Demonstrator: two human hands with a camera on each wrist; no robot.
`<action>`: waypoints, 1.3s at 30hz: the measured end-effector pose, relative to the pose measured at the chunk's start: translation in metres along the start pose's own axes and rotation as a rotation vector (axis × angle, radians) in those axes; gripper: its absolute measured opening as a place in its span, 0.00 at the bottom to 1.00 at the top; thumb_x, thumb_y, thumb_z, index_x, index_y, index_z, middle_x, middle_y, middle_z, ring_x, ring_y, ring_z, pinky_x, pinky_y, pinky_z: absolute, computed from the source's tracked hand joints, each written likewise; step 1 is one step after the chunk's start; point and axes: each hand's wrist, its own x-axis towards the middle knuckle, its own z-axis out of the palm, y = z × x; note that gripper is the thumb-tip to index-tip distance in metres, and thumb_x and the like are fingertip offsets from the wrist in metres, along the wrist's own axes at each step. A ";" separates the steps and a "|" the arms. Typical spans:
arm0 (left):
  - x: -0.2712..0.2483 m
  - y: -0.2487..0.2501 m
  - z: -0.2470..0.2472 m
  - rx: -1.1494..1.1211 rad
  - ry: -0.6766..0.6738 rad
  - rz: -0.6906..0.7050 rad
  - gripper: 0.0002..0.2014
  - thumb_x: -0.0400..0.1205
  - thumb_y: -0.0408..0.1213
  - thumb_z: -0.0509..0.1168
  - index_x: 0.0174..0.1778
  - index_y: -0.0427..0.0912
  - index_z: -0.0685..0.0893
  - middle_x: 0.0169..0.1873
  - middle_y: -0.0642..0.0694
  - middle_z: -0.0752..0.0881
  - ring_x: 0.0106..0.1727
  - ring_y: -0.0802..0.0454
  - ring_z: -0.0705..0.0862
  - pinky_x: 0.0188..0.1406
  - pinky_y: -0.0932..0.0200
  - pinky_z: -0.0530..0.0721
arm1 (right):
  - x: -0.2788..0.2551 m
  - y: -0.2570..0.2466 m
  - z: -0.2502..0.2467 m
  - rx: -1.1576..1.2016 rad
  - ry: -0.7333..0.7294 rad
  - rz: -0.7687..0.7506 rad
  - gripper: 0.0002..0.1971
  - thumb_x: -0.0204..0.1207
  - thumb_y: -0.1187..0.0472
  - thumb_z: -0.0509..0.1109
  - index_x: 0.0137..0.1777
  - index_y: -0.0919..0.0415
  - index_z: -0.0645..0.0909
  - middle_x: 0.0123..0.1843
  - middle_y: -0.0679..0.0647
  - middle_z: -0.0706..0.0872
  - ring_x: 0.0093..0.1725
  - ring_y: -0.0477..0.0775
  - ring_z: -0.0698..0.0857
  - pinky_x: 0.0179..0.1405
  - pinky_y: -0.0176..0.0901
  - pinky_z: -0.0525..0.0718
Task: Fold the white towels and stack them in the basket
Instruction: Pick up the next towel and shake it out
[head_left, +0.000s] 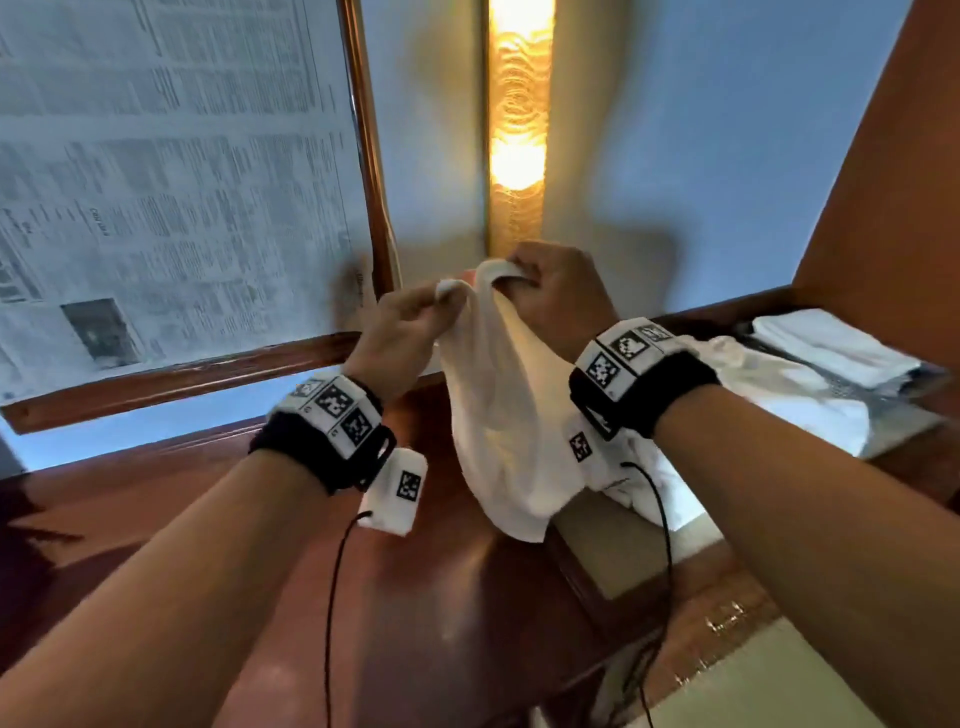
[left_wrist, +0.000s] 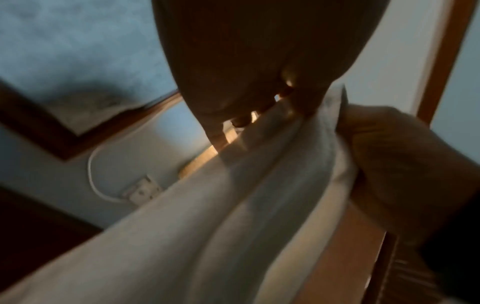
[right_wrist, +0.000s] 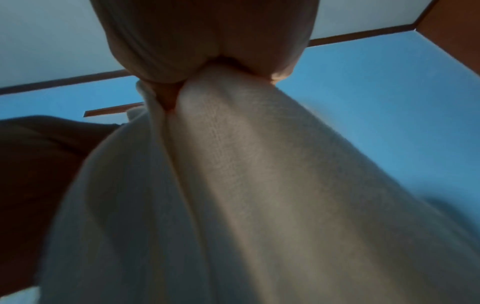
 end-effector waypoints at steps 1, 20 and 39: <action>-0.005 0.000 0.016 -0.077 -0.018 -0.043 0.09 0.90 0.36 0.62 0.51 0.46 0.89 0.44 0.53 0.89 0.48 0.59 0.85 0.57 0.58 0.83 | -0.002 -0.008 -0.004 -0.010 -0.004 0.000 0.10 0.74 0.58 0.73 0.35 0.62 0.82 0.28 0.49 0.77 0.30 0.55 0.76 0.32 0.45 0.72; -0.024 0.041 0.102 -0.228 0.010 -0.226 0.15 0.90 0.43 0.58 0.46 0.41 0.86 0.41 0.39 0.87 0.42 0.45 0.83 0.46 0.50 0.82 | -0.147 0.147 -0.089 -0.008 -0.075 0.614 0.09 0.82 0.65 0.67 0.41 0.56 0.85 0.39 0.54 0.86 0.44 0.57 0.82 0.42 0.43 0.75; -0.012 0.062 0.206 0.125 -0.029 -0.009 0.20 0.89 0.51 0.59 0.31 0.50 0.80 0.29 0.57 0.79 0.34 0.56 0.76 0.41 0.51 0.77 | -0.122 0.136 -0.134 -0.152 -0.135 -0.070 0.18 0.76 0.46 0.62 0.39 0.62 0.80 0.28 0.59 0.83 0.27 0.66 0.80 0.28 0.51 0.80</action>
